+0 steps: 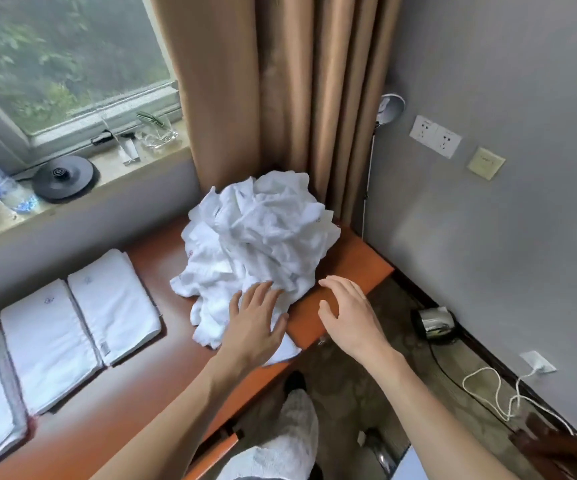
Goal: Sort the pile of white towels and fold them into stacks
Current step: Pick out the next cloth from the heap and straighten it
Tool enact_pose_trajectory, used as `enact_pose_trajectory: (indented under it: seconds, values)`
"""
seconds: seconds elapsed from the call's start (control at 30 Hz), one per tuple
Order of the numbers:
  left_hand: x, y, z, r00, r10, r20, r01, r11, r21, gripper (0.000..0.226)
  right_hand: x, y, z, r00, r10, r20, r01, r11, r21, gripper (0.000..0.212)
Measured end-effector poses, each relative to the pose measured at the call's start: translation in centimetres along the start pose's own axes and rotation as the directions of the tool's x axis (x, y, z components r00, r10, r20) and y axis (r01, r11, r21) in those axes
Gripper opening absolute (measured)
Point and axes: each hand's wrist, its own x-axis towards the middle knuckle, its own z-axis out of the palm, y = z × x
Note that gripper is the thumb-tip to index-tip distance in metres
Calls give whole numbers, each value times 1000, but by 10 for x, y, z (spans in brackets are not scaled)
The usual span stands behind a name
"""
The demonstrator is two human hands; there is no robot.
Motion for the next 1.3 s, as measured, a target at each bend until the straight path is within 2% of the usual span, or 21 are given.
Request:
enact_pose_trajectory:
  seconds: [0.1, 0.33, 0.5, 0.77, 0.9, 1.07, 1.13, 1.2, 1.23, 1.3]
  values:
    - [52, 5, 4, 999, 11, -39, -12, 999, -35, 48, 45, 12, -13, 1000, -6, 10, 6, 1000, -7, 45]
    - [161, 13, 5, 999, 33, -25, -35, 997, -73, 51, 142, 33, -30, 994, 58, 90, -54, 998, -39, 42]
    - [194, 12, 2, 999, 41, -22, -42, 998, -50, 51, 183, 43, -35, 985, 95, 144, -95, 995, -10, 42]
    - [252, 23, 13, 997, -72, -4, 72, 993, -95, 53, 280, 61, -44, 956, 162, 246, -191, 976, 103, 53]
    - [270, 31, 30, 984, -177, -37, 174, 982, -76, 52, 324, 80, -43, 944, 60, 325, -95, 991, 93, 49]
    - [282, 64, 49, 902, -424, -76, 412, 901, -136, 50, 366, 105, -45, 859, -36, 511, 25, 999, 27, 37]
    - [288, 82, 53, 874, -481, -60, 470, 871, -142, 50, 377, 115, -49, 845, -89, 527, 98, 995, 12, 33]
    - [298, 95, 50, 847, -528, -65, 514, 844, -153, 51, 392, 119, -55, 845, -195, 499, 232, 973, -13, 27]
    - [301, 100, 46, 830, -554, -69, 538, 827, -162, 51, 399, 117, -58, 828, -244, 505, 283, 959, -1, 25]
    - [304, 107, 34, 793, -602, -92, 586, 796, -154, 54, 407, 106, -66, 773, -301, 559, 285, 951, 118, 25]
